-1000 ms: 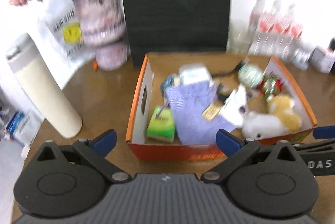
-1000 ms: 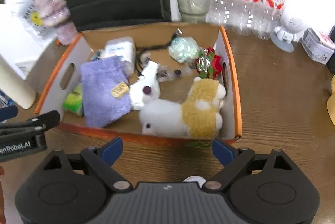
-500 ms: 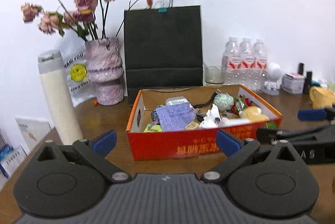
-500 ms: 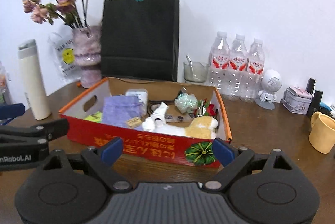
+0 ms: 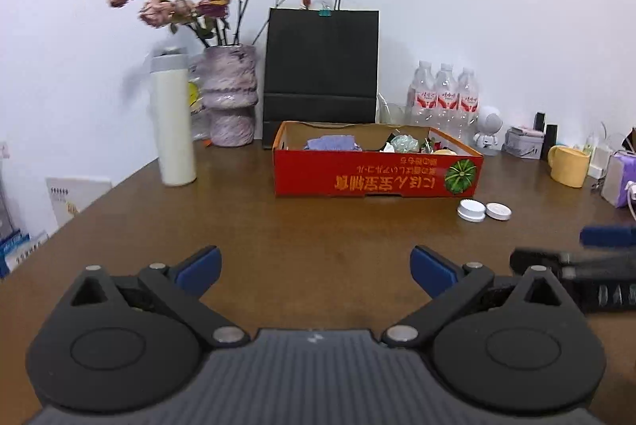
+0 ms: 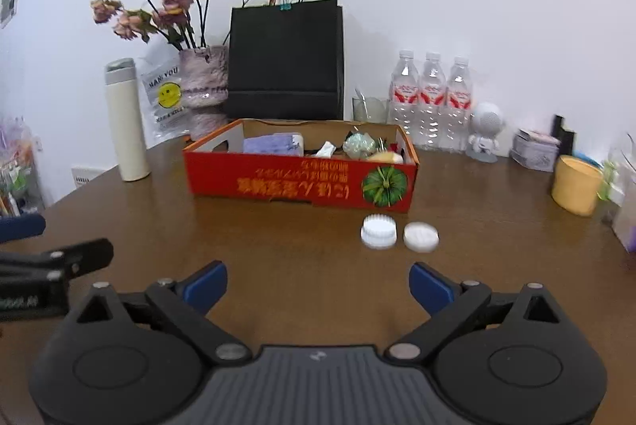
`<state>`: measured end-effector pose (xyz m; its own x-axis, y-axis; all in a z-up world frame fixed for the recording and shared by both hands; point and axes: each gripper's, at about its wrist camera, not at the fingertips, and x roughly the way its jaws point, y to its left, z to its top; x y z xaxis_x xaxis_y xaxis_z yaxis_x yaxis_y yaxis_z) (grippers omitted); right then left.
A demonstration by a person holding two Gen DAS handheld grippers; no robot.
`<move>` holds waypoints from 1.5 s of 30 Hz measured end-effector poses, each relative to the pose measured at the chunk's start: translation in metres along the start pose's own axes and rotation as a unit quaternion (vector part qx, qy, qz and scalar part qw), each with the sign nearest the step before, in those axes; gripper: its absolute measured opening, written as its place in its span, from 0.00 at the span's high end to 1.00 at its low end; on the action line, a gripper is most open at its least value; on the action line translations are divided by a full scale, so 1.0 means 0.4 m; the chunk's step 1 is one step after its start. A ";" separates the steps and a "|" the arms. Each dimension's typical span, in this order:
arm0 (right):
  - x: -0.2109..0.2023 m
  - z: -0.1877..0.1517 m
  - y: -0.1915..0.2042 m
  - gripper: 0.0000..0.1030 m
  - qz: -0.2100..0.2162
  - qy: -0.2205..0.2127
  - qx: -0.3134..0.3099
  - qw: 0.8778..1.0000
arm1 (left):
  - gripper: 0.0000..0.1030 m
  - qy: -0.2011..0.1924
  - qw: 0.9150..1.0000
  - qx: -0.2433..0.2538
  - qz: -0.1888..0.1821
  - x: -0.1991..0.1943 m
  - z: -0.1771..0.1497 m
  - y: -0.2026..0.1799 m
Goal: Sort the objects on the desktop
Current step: 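Move both tools back toward the two white lids, then grasp a white ridged lid with the left gripper while the right grasps the smooth white lid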
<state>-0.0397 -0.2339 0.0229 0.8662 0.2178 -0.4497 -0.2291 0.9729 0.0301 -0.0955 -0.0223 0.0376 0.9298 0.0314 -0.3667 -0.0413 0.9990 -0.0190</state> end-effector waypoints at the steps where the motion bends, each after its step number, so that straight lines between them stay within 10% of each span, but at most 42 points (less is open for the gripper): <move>1: -0.026 -0.027 0.009 0.02 0.009 -0.005 0.003 1.000 | 0.00 -0.003 1.000 -0.001 -0.001 -0.016 -0.010 -0.001; 10: -0.091 -0.092 0.036 0.02 0.001 -0.016 -0.037 0.999 | 0.00 0.025 0.999 0.024 -0.041 0.032 -0.021 -0.046; 18: 0.046 -0.018 -0.160 0.05 -0.048 0.021 -0.017 0.998 | 0.03 0.056 0.987 0.071 -0.136 0.267 0.060 -0.195; 30: 0.420 0.096 -0.317 0.34 0.007 0.125 -0.022 0.992 | 0.13 0.144 0.978 0.038 -0.146 0.551 0.103 -0.307; 33: 0.450 0.118 -0.336 0.63 0.033 0.124 -0.031 0.991 | 0.14 0.155 0.977 0.036 -0.143 0.577 0.105 -0.330; 39: 0.463 0.122 -0.400 0.63 0.041 0.113 -0.003 0.993 | 0.15 0.147 0.977 0.035 -0.148 0.631 0.131 -0.393; 45: 0.453 0.122 -0.464 0.63 0.042 0.103 0.045 0.993 | 0.62 0.136 0.981 0.058 -0.123 0.666 0.129 -0.452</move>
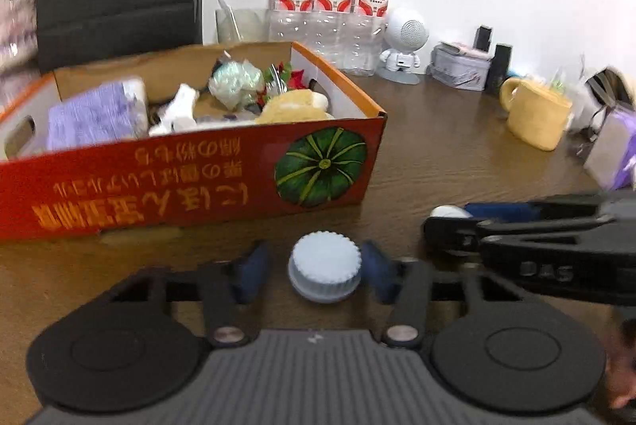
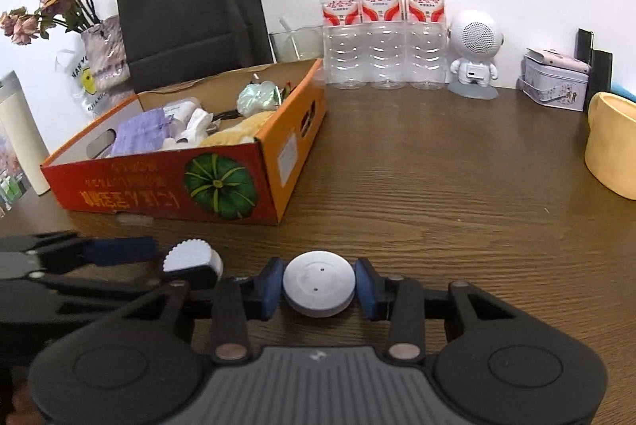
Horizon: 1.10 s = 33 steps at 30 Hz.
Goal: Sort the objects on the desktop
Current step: 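Grasp a white ridged lid with the left gripper while the right grasps the smooth white lid, then carry both white lids into the box and open both grippers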
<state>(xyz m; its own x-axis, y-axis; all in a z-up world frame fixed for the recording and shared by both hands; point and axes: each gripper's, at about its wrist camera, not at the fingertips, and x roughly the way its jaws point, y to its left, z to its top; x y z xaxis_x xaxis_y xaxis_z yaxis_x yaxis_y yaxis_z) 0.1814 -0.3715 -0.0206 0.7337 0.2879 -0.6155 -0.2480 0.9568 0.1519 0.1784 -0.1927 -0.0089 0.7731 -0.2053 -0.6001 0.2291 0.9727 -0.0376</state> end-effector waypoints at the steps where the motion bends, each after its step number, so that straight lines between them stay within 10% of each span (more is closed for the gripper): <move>1: -0.004 0.001 0.001 0.63 0.000 -0.003 -0.004 1.000 | 0.62 -0.001 1.000 0.001 0.004 -0.001 0.000 -0.006; 11: -0.034 0.001 0.059 0.63 -0.015 -0.025 -0.064 0.998 | 0.62 -0.015 0.998 -0.030 0.044 -0.104 -0.020 0.083; 23: -0.148 -0.013 0.315 0.63 0.014 -0.081 -0.042 0.996 | 0.62 -0.133 0.981 -0.028 0.140 -0.445 -0.078 0.224; 33: -0.349 -0.055 0.494 0.63 -0.001 -0.157 -0.064 0.986 | 0.62 -0.230 0.962 -0.021 0.149 -0.681 -0.183 0.205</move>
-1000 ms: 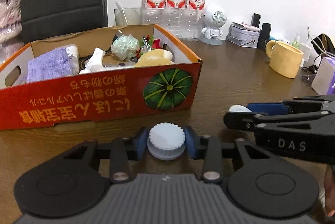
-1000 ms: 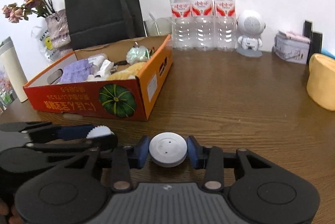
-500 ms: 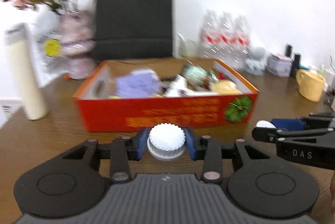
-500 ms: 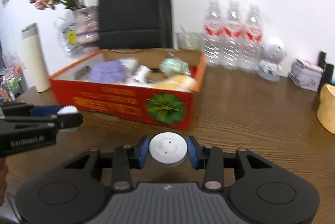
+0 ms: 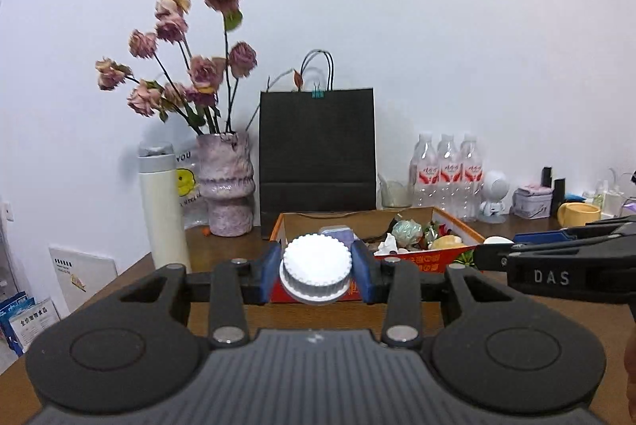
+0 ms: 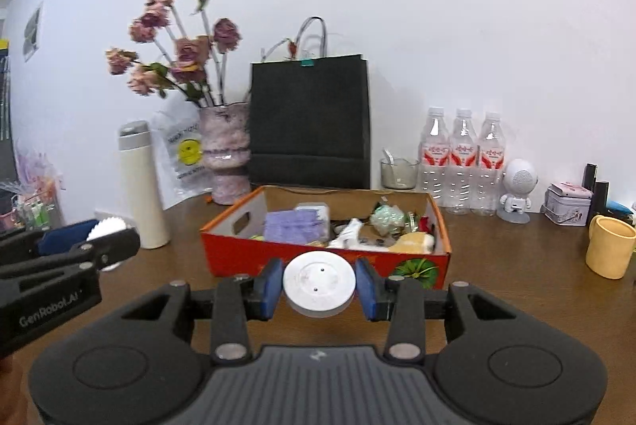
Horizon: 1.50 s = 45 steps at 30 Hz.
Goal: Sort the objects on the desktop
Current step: 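Carry both white lids into the box and open both grippers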
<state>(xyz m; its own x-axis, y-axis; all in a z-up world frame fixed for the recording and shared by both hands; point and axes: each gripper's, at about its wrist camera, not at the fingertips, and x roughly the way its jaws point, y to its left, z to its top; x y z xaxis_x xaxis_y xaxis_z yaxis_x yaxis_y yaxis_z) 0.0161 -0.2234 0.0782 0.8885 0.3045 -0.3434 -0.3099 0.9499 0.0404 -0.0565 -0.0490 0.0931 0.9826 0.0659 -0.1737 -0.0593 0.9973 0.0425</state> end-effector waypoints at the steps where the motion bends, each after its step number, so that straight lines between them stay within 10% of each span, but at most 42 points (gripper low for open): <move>1: -0.018 -0.007 0.012 0.63 -0.004 -0.002 -0.001 1.000 | 0.62 -0.004 1.000 -0.002 -0.001 -0.025 -0.009 0.004; 18: -0.365 -0.206 0.095 0.63 -0.008 -0.067 0.008 0.998 | 0.61 -0.013 0.999 -0.030 -0.004 -0.270 -0.119 0.033; 31: -0.219 -0.334 0.123 0.47 0.062 0.108 -0.034 0.992 | 0.62 0.055 0.996 -0.062 0.021 -0.188 -0.175 0.097; 35: -0.188 -0.350 0.129 0.63 0.065 0.108 -0.044 0.991 | 0.61 0.064 0.996 -0.062 0.016 -0.183 -0.183 0.095; 45: -0.203 -0.279 0.107 0.63 0.025 0.047 -0.036 0.998 | 0.62 0.074 0.996 -0.055 -0.012 -0.122 -0.168 0.073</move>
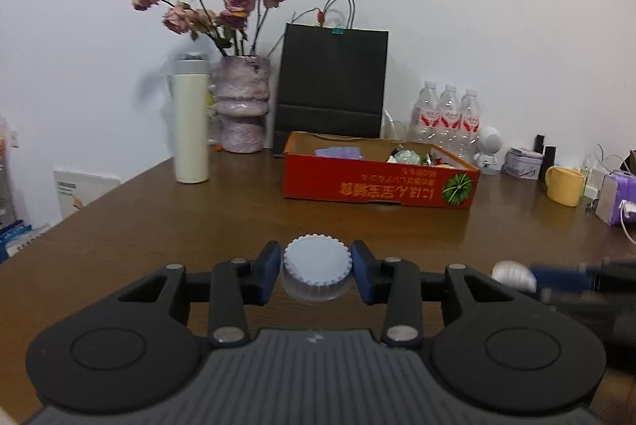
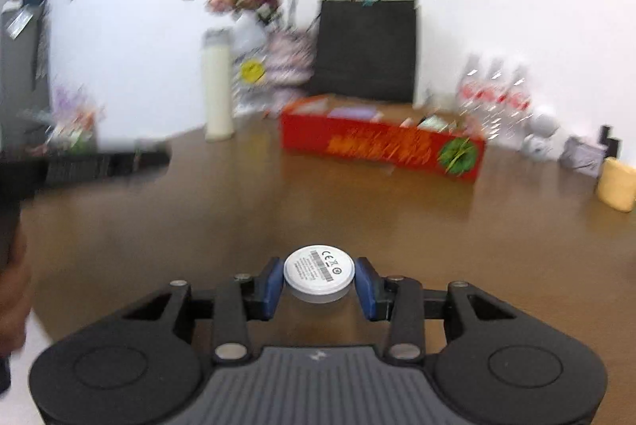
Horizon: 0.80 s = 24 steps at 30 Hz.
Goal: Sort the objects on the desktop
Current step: 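Carry both white lids into the box and open both grippers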
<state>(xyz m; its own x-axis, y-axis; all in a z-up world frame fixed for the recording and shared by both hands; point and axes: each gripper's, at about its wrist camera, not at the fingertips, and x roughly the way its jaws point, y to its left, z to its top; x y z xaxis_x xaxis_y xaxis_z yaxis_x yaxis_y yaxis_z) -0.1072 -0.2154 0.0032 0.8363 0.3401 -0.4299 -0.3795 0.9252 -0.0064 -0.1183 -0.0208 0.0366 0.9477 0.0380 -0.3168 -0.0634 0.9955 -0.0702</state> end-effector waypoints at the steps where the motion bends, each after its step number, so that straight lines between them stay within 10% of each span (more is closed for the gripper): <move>1: 0.004 0.018 -0.013 0.63 -0.007 -0.009 0.008 1.000 | 0.62 -0.003 1.000 -0.003 -0.004 0.018 0.016 -0.006; 13: 0.274 0.342 -0.200 0.63 -0.031 -0.093 0.032 0.995 | 0.61 -0.078 0.997 0.021 -0.017 0.420 0.313 -0.054; 19: 0.507 0.500 -0.276 0.63 -0.044 -0.113 0.030 0.992 | 0.62 -0.051 0.999 0.019 0.008 0.670 0.428 -0.061; 24: 0.653 0.564 -0.372 0.63 -0.043 -0.068 0.061 0.995 | 0.62 0.062 0.998 0.000 -0.031 0.876 0.481 -0.011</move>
<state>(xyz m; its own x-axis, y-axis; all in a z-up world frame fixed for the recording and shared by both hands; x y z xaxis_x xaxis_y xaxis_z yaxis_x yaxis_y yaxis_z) 0.2570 -0.2262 0.0954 0.9123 0.2712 -0.3069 -0.2607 0.9625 0.0755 0.2745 0.0048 0.1079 0.9039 -0.0352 -0.4264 -0.0053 0.9956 -0.0934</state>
